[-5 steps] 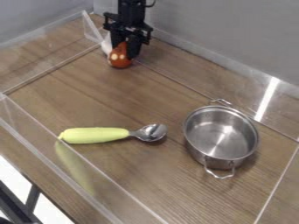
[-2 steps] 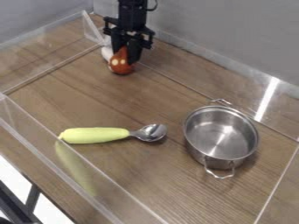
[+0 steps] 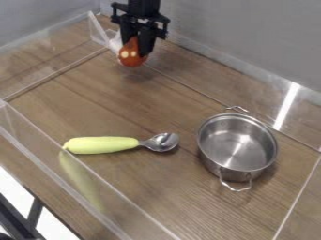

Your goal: Put mushroom into the silver pot

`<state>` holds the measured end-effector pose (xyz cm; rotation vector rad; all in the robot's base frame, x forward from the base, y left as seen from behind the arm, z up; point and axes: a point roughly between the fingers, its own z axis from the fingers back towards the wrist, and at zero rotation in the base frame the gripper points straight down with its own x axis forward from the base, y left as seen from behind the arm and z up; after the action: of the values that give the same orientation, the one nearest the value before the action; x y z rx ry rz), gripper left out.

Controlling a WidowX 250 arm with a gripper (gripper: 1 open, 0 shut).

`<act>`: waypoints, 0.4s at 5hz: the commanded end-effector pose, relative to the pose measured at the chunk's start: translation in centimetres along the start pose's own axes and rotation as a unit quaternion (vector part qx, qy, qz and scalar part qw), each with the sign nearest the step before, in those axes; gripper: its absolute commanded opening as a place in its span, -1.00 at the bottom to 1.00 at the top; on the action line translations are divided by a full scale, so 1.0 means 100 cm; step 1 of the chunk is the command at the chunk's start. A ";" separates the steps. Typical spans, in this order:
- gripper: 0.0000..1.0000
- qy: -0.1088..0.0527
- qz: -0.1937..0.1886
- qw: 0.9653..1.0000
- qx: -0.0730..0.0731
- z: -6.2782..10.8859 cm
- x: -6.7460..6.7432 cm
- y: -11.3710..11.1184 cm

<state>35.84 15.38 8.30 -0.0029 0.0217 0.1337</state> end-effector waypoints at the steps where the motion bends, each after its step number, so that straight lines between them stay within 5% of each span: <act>1: -1.00 -0.054 -0.007 0.998 0.016 0.048 -0.005 -0.009; 2: -1.00 -0.060 -0.016 0.998 0.013 0.062 -0.019 -0.022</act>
<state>34.36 13.07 11.90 0.0089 -0.0278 0.1074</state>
